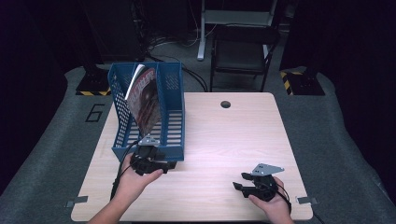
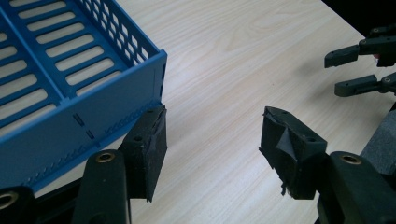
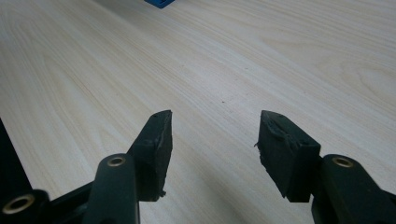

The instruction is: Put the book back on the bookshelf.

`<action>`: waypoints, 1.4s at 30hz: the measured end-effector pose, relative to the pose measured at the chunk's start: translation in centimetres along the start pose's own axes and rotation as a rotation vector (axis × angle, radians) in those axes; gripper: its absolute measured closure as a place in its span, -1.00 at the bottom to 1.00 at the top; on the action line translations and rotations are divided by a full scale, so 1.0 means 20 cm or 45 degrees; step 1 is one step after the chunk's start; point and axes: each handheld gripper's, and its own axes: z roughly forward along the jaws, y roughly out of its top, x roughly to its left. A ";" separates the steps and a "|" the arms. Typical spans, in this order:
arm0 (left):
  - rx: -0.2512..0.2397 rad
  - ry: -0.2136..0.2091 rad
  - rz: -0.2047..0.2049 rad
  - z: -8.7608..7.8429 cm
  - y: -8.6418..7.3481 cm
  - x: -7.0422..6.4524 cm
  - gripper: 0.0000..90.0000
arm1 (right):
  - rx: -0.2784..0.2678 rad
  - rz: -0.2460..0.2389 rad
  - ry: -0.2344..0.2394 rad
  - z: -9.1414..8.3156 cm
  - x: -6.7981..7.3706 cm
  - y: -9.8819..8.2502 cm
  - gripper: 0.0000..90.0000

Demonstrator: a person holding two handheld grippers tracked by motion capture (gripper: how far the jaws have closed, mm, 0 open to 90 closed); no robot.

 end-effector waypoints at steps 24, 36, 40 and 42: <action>-0.100 -0.112 -0.125 0.11 -0.30 0.07 -0.11 | -0.009 -0.010 -0.002 0.00 0.01 0.00 0.00; -0.063 -0.116 -0.093 0.20 -0.39 0.11 -0.13 | 0.018 -0.018 0.005 0.01 0.02 0.00 0.00; -0.042 -0.075 -0.038 0.24 -0.42 0.11 -0.13 | 0.023 -0.030 0.010 0.01 0.02 0.00 0.00; -0.043 -0.066 -0.034 0.25 -0.42 0.11 -0.13 | 0.021 -0.021 0.006 0.01 0.02 0.00 -0.01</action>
